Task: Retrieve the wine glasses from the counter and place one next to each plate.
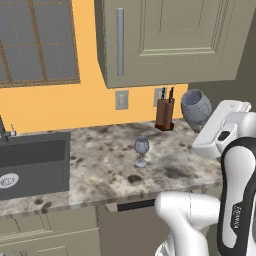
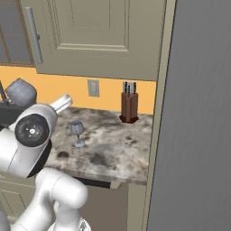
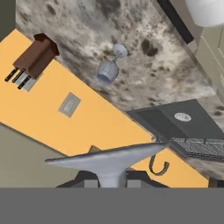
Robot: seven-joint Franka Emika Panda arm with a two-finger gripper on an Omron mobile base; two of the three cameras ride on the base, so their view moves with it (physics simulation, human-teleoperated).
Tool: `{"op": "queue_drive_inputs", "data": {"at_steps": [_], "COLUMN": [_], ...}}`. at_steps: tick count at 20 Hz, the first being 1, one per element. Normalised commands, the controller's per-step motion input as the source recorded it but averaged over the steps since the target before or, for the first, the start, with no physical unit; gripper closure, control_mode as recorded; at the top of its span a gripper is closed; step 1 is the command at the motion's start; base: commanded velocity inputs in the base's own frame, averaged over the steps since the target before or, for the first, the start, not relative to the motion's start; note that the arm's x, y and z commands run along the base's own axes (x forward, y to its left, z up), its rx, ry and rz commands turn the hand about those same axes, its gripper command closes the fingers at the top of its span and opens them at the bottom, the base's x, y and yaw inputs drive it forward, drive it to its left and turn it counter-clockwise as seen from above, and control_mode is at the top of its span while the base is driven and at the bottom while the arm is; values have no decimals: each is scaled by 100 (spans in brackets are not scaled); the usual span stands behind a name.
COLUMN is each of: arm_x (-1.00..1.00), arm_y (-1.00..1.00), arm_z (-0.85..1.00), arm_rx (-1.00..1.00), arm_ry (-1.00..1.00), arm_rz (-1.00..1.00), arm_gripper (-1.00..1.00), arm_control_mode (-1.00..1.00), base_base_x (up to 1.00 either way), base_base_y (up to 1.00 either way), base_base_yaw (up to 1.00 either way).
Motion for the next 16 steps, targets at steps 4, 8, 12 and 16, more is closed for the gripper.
{"op": "queue_drive_inputs", "data": {"at_steps": [4, 8, 12, 16], "arm_x": [0, 0, 0, 0], "arm_y": [0, 0, 0, 0], "arm_z": [0, 0, 0, 0], "arm_rx": [0, 0, 0, 0], "arm_ry": [0, 0, 0, 0], "arm_rz": [0, 0, 0, 0], "arm_gripper": [100, 100, 100, 100], "arm_control_mode": [100, 100, 100, 100], "base_base_x": [-64, -100, -100, -41], "base_base_y": [47, 55, 46, 34], "base_base_yaw": [-9, -11, -21, 36]}}
